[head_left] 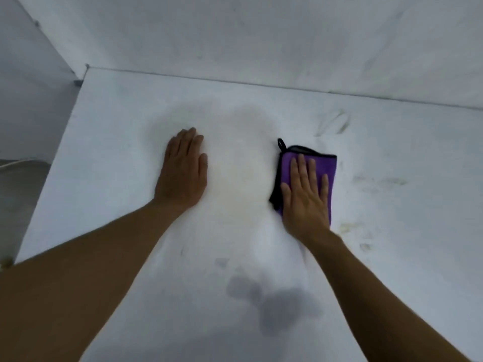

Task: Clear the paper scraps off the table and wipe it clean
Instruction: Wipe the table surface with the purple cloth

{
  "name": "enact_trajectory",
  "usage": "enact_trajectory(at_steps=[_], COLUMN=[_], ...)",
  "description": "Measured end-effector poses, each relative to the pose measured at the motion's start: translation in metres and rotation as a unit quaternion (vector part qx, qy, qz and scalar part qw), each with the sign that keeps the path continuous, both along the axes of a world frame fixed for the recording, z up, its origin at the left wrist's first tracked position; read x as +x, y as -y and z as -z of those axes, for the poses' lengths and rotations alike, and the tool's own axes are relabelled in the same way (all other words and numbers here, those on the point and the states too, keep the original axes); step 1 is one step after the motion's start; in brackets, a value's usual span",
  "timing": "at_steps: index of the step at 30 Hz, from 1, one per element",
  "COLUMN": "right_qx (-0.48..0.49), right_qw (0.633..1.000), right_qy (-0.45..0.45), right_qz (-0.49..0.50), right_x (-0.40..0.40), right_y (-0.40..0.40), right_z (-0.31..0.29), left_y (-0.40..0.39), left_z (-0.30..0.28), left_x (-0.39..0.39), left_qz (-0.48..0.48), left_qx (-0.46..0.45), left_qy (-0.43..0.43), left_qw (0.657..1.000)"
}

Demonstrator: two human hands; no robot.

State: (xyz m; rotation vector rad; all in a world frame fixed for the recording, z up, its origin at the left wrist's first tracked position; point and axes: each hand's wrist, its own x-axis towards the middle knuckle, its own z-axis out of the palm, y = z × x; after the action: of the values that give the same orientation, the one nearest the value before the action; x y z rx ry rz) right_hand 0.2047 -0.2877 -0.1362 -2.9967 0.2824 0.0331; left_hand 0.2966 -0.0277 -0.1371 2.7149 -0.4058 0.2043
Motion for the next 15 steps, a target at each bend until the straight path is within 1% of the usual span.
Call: enact_trajectory(at_steps=[1, 2, 4, 6, 9, 10, 11, 12, 13, 15], right_qx=[-0.01, -0.016, -0.005, 0.01, 0.016, 0.012, 0.01, 0.011, 0.018, 0.032], right_qw=[1.0, 1.0, 0.993, 0.975, 0.961, 0.962, 0.968, 0.978, 0.99, 0.999], right_qy=[0.009, 0.018, 0.023, 0.007, 0.009, 0.014, 0.028, 0.039, 0.036, 0.007], right_qz=[0.004, -0.015, -0.115, -0.22, -0.276, -0.273, -0.249, -0.203, -0.137, -0.006], right_x=[-0.005, -0.007, -0.005, 0.011, 0.065, 0.08, 0.092, 0.101, 0.104, 0.098], right_y=[-0.008, -0.02, -0.055, -0.086, -0.089, -0.079, -0.062, -0.041, -0.02, 0.012], right_z=[-0.001, -0.003, -0.006, -0.009, -0.011, -0.008, -0.004, -0.001, -0.001, 0.0], left_y=[0.0, 0.0, 0.0, 0.001, 0.0, -0.001, 0.0, 0.0, 0.001, 0.002], left_z=[0.002, 0.003, 0.004, 0.004, 0.002, 0.002, 0.001, -0.001, -0.002, -0.002], left_x=[0.0, 0.0, 0.0, 0.0, 0.0, -0.001, -0.001, -0.001, 0.0, 0.001], left_qz=[-0.001, -0.002, -0.001, 0.004, -0.005, -0.007, -0.007, -0.008, -0.01, -0.009], left_qx=[-0.008, -0.016, -0.026, -0.037, -0.048, -0.048, -0.049, -0.049, -0.048, -0.044], left_qy=[0.003, 0.004, 0.013, 0.016, 0.005, 0.004, 0.004, 0.001, -0.003, -0.008], left_qw=[1.0, 1.0, 1.0, 0.999, 0.999, 0.999, 0.999, 0.999, 0.999, 0.999])
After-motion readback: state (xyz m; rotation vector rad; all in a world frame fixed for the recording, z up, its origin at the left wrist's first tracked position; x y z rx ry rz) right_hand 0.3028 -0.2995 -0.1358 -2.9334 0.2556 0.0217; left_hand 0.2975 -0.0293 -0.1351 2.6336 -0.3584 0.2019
